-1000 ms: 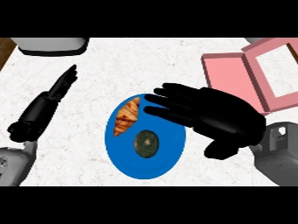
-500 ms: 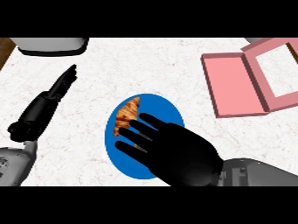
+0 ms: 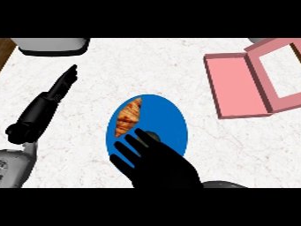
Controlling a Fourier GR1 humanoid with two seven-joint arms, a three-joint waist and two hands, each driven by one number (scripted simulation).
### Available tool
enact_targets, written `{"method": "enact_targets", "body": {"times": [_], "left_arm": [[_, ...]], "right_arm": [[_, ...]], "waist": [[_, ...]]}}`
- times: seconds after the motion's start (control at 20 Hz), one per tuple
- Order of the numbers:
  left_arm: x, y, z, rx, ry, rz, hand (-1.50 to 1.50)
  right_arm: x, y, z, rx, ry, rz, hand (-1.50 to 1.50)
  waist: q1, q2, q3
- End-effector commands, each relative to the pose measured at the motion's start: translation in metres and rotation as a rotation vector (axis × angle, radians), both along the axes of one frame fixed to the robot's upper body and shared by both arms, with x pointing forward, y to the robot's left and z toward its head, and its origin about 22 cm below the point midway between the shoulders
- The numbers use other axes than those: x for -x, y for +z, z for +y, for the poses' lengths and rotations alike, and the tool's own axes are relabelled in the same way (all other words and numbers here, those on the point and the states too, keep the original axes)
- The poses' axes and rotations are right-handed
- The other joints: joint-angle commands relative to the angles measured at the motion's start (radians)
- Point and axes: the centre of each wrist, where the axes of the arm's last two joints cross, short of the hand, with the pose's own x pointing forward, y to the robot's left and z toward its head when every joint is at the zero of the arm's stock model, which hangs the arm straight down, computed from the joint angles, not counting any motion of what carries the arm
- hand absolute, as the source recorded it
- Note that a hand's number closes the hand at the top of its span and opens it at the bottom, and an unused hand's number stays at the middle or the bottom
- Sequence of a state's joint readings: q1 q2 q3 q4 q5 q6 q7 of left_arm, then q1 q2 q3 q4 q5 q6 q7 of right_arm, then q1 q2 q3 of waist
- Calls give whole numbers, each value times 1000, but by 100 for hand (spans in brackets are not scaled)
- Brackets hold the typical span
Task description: Pick the squash from the plate and place it in the cardboard box
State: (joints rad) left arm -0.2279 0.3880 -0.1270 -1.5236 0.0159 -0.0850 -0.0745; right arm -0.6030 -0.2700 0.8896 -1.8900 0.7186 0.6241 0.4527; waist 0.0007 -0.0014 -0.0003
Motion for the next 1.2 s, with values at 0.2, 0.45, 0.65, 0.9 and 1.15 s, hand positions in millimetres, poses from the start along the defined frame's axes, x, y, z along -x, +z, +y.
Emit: {"method": "enact_targets", "body": {"times": [0.2,0.45,0.65,0.9,1.15], "left_arm": [[1,0,-7,3,-5,-4,0],[13,18,4,4,3,-6,0],[2,2,6,-3,-7,6,0],[1,1,5,6,-4,-11,0],[18,3,-18,-2,-11,-2,0]], "right_arm": [[3,-27,20,24,-50,-78,-150],[-9,-27,24,36,-44,-91,-150],[-12,-48,24,87,-68,-109,-150],[-36,-50,20,88,-92,-101,-150],[-32,-67,32,67,-47,-65,-150]], "waist": [[1,1,0],[5,0,0],[1,1,0],[1,1,0],[4,0,1]]}}
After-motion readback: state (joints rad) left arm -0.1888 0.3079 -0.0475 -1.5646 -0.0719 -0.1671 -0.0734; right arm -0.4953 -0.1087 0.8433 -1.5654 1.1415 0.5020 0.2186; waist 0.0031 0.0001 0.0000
